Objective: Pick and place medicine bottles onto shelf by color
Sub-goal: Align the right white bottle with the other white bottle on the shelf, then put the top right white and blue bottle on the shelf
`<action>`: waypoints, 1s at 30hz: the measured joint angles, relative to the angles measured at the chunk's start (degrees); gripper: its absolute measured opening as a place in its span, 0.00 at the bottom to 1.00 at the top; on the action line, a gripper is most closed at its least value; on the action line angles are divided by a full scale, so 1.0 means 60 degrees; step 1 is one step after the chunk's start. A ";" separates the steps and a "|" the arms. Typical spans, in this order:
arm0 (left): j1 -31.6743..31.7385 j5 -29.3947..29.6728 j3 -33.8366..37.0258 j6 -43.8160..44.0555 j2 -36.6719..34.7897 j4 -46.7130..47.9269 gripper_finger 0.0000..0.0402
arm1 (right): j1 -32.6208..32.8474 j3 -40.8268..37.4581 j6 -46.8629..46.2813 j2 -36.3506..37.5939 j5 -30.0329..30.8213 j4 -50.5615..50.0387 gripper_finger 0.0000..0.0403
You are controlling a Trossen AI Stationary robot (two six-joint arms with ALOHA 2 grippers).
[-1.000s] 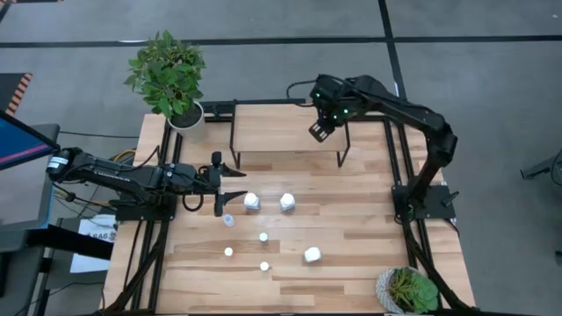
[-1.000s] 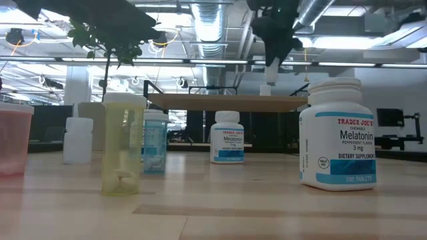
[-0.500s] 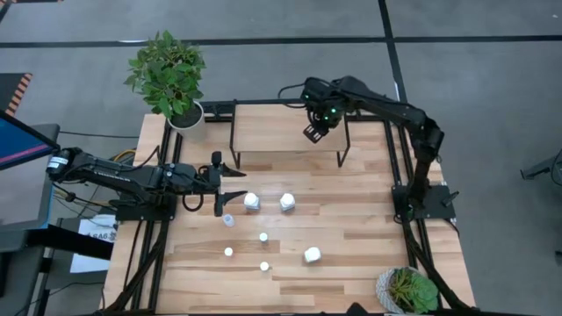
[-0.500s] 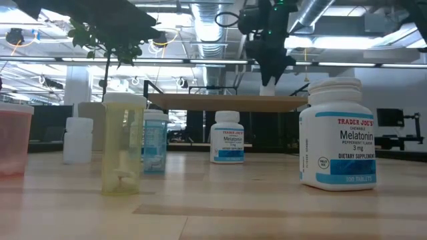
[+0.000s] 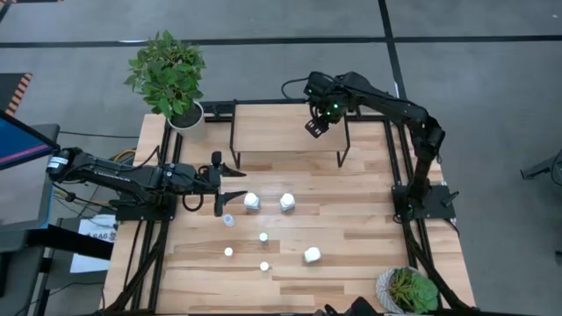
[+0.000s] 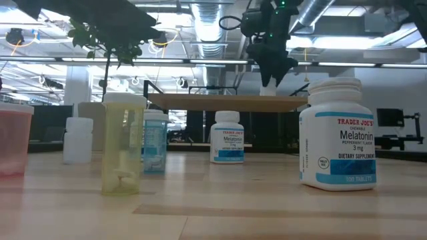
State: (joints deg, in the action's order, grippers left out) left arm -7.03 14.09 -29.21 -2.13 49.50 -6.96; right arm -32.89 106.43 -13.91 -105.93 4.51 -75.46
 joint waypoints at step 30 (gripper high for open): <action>-0.0007 0.0004 0.0000 0.0000 0.0003 0.0004 0.58 | 0.4236 0.2773 0.0473 0.1161 -0.0015 -0.2418 0.54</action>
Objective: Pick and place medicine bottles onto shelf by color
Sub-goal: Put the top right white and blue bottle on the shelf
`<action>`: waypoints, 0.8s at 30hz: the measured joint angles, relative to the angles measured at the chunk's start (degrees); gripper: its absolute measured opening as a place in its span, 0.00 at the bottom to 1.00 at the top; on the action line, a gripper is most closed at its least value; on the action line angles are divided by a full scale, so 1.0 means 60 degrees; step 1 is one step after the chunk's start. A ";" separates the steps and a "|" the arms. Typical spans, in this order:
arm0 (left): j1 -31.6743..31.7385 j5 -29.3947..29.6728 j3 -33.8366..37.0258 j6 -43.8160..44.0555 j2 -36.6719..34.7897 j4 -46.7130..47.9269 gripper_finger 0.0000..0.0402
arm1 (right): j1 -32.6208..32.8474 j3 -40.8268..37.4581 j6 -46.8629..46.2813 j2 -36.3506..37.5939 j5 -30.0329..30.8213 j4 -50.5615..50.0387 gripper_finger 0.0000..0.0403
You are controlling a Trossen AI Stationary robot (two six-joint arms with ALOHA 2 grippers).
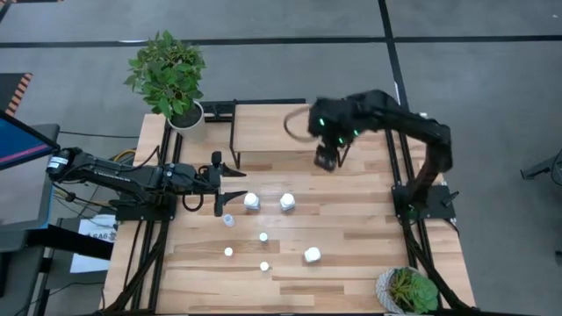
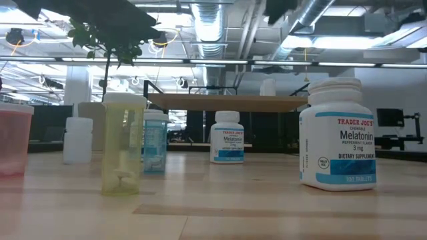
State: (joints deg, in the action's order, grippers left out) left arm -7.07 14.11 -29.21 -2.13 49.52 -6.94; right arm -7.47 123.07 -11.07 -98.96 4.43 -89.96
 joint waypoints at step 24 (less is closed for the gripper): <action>-0.1315 -0.0058 -0.0007 0.2484 -0.1520 0.4055 0.58 | 0.4601 -0.6146 -0.5020 0.3746 0.3766 0.2591 0.46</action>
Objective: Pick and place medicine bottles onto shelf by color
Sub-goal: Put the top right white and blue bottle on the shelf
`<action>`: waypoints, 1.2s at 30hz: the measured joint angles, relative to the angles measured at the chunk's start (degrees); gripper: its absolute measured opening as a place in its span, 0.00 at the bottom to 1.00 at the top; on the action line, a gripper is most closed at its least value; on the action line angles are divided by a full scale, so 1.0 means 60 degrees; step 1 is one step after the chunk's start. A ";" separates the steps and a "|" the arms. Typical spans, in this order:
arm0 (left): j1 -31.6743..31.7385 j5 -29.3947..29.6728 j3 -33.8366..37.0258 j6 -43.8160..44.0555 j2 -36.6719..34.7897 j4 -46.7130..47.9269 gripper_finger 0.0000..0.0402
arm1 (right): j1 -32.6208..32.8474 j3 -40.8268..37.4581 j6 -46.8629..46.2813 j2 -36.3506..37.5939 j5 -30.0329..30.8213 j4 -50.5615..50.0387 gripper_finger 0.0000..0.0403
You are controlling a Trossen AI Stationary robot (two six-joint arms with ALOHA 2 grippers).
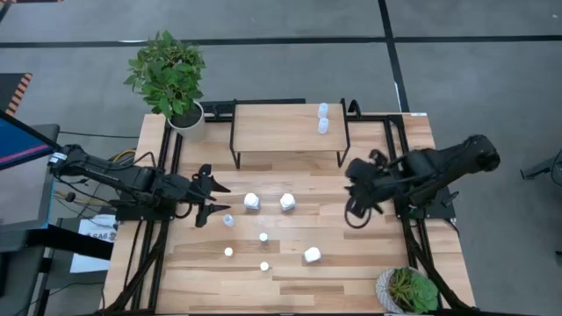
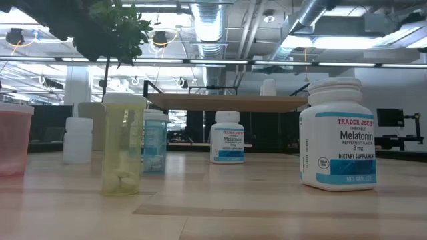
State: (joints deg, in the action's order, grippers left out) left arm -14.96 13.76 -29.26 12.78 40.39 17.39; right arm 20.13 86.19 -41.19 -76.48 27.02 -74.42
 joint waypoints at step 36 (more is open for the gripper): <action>0.0011 0.0098 0.0004 -0.0019 0.0078 -0.0088 0.58 | -0.2477 -0.0084 0.7379 -0.4856 -0.3537 0.5565 0.64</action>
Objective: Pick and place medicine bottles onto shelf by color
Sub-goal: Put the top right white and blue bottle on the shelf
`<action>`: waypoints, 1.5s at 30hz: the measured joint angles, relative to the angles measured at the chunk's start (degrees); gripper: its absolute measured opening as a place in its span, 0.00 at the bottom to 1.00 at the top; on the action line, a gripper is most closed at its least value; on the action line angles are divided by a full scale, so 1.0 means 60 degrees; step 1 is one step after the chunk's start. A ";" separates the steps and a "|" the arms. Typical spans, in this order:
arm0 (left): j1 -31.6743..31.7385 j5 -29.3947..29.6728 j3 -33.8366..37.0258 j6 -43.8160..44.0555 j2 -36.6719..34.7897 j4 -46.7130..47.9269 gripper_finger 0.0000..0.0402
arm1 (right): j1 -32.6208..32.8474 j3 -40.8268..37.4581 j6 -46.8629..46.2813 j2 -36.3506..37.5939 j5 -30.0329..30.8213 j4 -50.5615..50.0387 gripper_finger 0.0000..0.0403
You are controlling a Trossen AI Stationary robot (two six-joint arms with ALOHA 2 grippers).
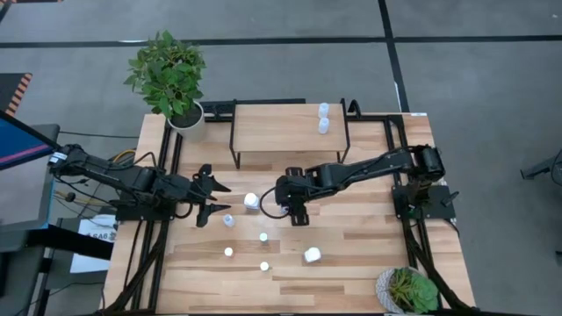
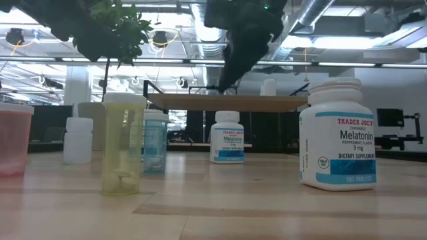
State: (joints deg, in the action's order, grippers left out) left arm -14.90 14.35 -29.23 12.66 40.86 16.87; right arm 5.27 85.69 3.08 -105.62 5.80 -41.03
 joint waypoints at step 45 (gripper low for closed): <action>-0.0007 -0.0015 0.0000 0.0019 0.0004 0.0061 0.58 | -0.0277 0.0510 0.1081 -0.1529 0.0545 -0.0413 0.63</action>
State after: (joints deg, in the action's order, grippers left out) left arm -14.94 14.26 -29.23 12.78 40.88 17.23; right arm 3.61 88.75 9.57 -114.79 9.07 -43.50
